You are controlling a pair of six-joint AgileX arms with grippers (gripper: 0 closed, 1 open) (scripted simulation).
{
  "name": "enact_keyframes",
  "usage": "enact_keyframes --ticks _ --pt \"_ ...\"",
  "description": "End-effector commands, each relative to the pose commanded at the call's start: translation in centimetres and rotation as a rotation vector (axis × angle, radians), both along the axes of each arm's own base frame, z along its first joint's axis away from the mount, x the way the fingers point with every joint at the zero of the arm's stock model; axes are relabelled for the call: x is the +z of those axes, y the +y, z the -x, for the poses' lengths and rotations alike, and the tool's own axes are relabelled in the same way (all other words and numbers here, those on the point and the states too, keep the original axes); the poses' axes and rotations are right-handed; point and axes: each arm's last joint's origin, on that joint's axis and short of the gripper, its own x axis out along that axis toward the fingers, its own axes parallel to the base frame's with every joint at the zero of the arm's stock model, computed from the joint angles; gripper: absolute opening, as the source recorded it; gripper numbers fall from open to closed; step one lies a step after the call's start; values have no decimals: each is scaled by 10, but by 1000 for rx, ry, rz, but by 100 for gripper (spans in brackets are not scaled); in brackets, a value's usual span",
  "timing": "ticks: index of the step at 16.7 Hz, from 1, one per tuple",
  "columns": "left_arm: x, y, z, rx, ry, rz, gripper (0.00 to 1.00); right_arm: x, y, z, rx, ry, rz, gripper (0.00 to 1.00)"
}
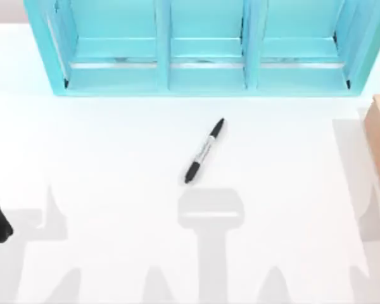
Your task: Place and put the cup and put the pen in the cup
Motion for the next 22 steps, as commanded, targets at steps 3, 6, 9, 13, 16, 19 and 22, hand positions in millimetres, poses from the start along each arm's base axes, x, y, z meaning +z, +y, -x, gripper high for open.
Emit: enact_keyframes --ticks 3,6,9,13,16,19,22 --pt "0 0 0 0 0 0 100 1 0 0 -1 9 3 100" --pt "0 0 0 0 0 0 100 15 -2 -2 -15 93 24 100" --pt "0 0 0 0 0 0 100 42 -6 -10 -45 250 57 100" --pt "0 0 0 0 0 0 100 81 -18 -39 -86 544 94 100" --pt "0 0 0 0 0 0 100 103 -32 -73 -103 777 106 100" --pt "0 0 0 0 0 0 100 115 -51 -112 -102 1004 99 100" --pt "0 0 0 0 0 0 100 115 -74 -149 -86 1207 75 100"
